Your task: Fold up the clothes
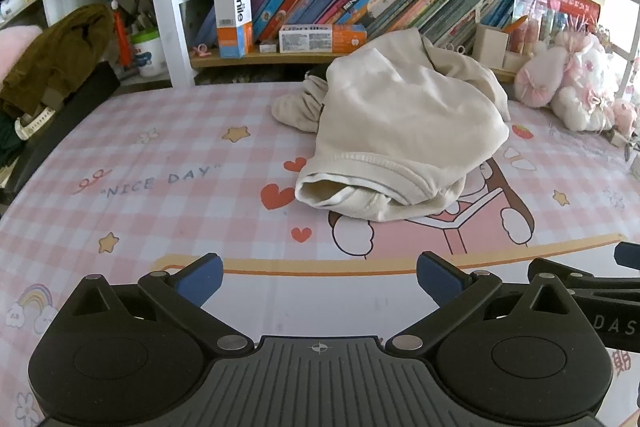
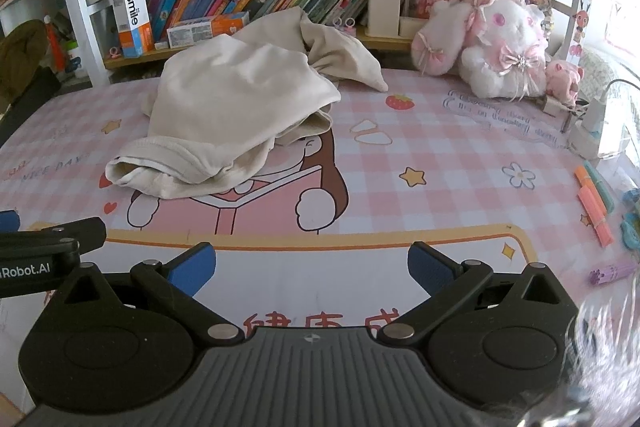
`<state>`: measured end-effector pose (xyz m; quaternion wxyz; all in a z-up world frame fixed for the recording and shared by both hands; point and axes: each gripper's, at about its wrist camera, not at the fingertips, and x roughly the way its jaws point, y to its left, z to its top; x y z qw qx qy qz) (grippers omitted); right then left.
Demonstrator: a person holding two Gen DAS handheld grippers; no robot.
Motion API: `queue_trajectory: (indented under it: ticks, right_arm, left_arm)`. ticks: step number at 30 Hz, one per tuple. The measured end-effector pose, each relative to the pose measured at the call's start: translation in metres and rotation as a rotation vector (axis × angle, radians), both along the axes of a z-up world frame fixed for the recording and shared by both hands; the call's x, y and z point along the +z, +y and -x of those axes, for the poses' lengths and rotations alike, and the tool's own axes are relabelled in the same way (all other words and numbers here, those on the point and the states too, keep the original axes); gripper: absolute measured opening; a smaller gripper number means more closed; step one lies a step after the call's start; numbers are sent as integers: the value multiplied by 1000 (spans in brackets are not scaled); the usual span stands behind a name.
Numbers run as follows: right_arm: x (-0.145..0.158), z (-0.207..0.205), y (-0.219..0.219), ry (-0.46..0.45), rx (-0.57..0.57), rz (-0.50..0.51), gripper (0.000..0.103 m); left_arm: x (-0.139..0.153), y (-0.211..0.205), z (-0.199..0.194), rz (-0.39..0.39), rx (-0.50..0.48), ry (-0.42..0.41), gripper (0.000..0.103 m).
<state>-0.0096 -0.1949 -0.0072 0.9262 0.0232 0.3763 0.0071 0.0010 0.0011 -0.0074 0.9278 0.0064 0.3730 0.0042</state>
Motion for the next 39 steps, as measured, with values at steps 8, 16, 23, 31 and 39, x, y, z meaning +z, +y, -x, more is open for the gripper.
queue_trajectory:
  ticks: [8, 16, 23, 31, 39]
  right_arm:
    - [-3, 0, -2, 12, 12, -18, 103]
    - [-6, -1, 2, 17, 56, 8, 103]
    - [-10, -5, -3, 34, 73, 2, 103]
    - [-11, -13, -16, 29, 151, -6, 101]
    - [-16, -20, -17, -15, 310, 67, 101]
  left_arm:
    - [-2, -1, 1, 12, -4, 1, 103]
    - [2, -1, 5, 21, 13, -48, 103]
    - [-3, -3, 1, 48, 30, -24, 103]
    - [-3, -8, -5, 46, 68, -31, 103]
    - [0, -8, -9, 43, 130, -71, 103]
